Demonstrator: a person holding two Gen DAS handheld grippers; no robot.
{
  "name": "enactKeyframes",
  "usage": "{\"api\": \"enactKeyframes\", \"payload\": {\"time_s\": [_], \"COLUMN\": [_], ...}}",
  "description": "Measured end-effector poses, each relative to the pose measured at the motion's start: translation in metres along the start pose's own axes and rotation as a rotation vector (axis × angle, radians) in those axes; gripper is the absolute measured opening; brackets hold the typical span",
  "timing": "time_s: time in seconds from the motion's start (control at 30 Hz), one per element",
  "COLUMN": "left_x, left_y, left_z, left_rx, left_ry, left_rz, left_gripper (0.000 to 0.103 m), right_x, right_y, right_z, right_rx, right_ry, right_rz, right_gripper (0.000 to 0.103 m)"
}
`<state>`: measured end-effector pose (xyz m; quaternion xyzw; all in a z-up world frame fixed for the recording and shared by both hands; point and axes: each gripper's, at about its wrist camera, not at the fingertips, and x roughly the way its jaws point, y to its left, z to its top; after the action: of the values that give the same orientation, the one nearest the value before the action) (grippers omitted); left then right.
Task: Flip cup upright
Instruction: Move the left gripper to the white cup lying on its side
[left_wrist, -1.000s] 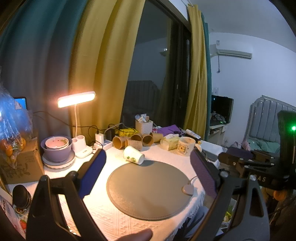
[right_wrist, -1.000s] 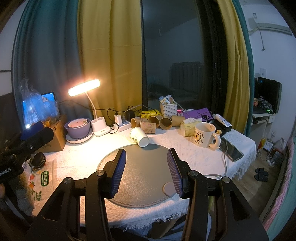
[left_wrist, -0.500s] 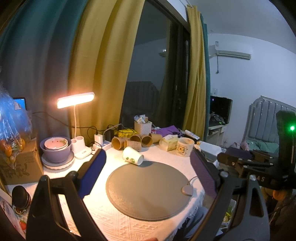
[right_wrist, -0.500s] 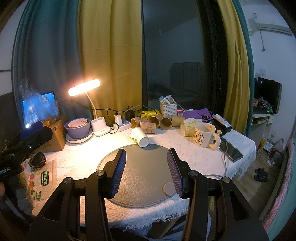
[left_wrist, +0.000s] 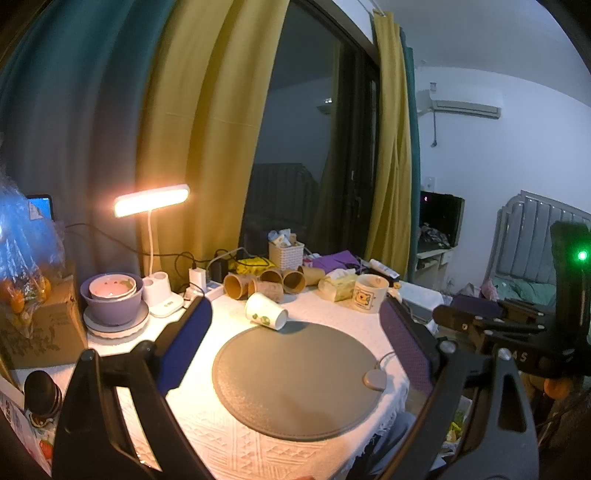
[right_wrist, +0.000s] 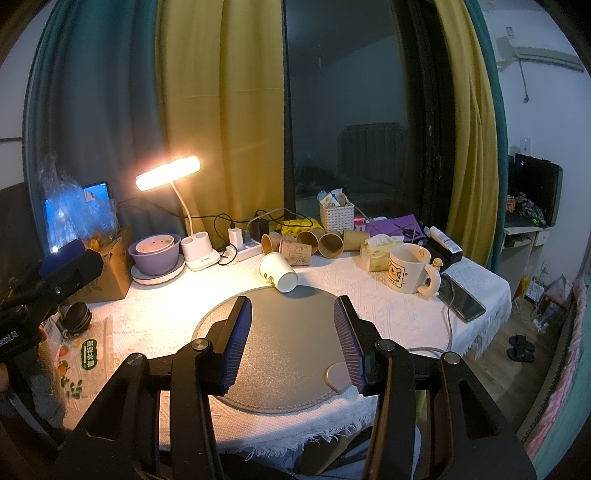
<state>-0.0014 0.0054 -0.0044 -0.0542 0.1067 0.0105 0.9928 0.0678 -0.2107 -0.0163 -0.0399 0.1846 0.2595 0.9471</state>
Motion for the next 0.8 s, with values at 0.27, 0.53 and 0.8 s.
{"api": "enactKeyframes", "payload": {"time_s": [0.27, 0.53, 0.8], "left_x": [0.006, 0.040, 0.096], "left_y": [0.006, 0.011, 0.023], "left_z": [0.003, 0.003, 0.001], "left_rx": [0.008, 0.041, -0.004], "left_ry": [0.004, 0.052, 0.176], "left_rz": [0.013, 0.017, 0.067], "left_gripper": [0.093, 0.093, 0.093], "right_x": [0.002, 0.038, 0.096], "right_y": [-0.003, -0.019, -0.046], "right_z": [-0.002, 0.003, 0.011], "right_rx": [-0.006, -0.035, -0.050], "right_ry": [0.011, 0.060, 0.126], "right_rz": [-0.011, -0.026, -0.007], "right_gripper": [0.049, 0.049, 0.049]}}
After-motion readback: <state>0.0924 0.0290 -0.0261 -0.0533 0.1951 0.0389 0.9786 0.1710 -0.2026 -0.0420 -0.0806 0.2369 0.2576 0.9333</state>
